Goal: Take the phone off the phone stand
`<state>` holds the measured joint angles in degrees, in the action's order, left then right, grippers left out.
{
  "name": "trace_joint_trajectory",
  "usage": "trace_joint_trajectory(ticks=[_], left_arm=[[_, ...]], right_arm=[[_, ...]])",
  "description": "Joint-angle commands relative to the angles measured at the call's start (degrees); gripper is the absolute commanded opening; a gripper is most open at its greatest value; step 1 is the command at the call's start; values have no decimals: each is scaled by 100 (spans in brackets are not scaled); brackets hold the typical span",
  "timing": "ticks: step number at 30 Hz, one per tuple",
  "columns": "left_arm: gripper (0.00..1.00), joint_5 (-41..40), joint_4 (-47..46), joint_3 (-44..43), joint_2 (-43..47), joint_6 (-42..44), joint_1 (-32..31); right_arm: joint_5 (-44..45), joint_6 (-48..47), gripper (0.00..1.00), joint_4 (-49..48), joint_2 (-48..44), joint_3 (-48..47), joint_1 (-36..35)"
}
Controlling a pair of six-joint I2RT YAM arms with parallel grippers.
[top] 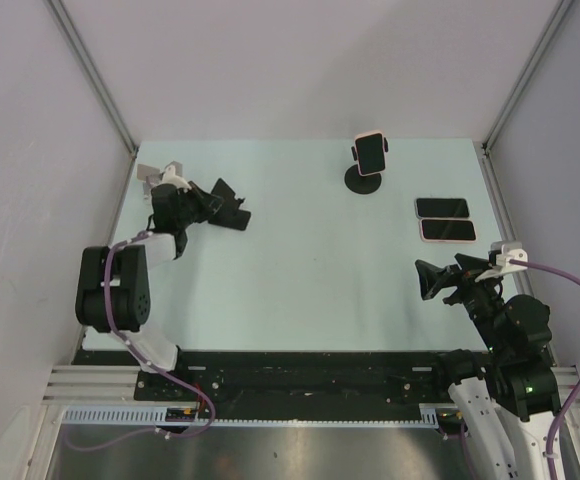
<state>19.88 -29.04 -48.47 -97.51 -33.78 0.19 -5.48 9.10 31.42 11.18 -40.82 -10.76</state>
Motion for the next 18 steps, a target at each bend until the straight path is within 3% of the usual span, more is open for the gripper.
trace_joint_trajectory(ticks=[1, 12, 18], left_arm=[[0, -160, -875, 608, 741, -356, 473], [0, 42, -1710, 1375, 1262, -560, 1896], [0, 964, -1711, 1051, 928, -305, 2688]], right_arm=[[-94, -93, 99, -198, -98, 12, -22], [-85, -111, 99, -198, -160, 21, -136], [-85, -137, 99, -198, -143, 21, -154]])
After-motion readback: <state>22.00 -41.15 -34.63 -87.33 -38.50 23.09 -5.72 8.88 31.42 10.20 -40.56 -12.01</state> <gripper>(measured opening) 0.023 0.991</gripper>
